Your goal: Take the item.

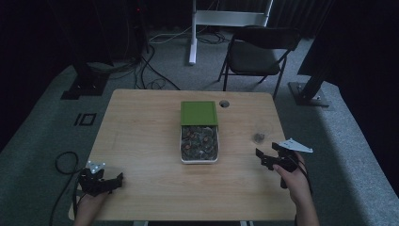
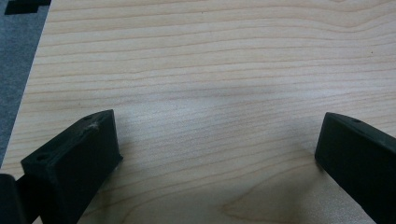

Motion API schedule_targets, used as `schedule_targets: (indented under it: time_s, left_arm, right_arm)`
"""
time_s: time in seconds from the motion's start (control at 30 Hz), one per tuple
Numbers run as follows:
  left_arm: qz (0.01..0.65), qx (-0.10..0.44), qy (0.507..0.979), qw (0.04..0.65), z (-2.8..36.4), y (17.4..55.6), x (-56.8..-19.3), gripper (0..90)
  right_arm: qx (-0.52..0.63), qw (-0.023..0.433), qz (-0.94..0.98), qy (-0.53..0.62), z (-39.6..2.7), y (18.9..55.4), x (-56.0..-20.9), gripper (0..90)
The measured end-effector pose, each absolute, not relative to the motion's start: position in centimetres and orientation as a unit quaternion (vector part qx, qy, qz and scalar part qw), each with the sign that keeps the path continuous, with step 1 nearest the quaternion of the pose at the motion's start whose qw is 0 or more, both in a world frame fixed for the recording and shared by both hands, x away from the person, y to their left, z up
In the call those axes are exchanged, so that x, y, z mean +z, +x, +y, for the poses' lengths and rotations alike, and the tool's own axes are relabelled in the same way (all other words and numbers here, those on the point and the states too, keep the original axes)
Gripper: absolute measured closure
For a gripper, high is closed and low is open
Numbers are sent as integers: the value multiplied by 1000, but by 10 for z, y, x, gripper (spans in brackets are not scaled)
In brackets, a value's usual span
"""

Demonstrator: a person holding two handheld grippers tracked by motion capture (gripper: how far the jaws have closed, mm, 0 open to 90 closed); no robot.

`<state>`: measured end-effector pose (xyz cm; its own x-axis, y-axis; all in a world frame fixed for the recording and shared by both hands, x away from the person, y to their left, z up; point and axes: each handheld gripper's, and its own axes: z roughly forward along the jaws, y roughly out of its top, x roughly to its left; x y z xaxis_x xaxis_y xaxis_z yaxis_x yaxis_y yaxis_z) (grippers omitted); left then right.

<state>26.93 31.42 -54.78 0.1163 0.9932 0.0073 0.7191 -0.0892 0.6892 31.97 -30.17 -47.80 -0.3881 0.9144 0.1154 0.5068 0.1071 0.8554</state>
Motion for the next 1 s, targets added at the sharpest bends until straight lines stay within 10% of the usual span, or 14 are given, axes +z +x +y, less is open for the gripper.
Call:
schedule_targets:
  time_s: [1.0]
  left_arm:
    - [616, 249, 695, 275, 314, 269, -548, 2]
  right_arm:
    - [393, 171, 769, 473, -300, 295, -540, 180]
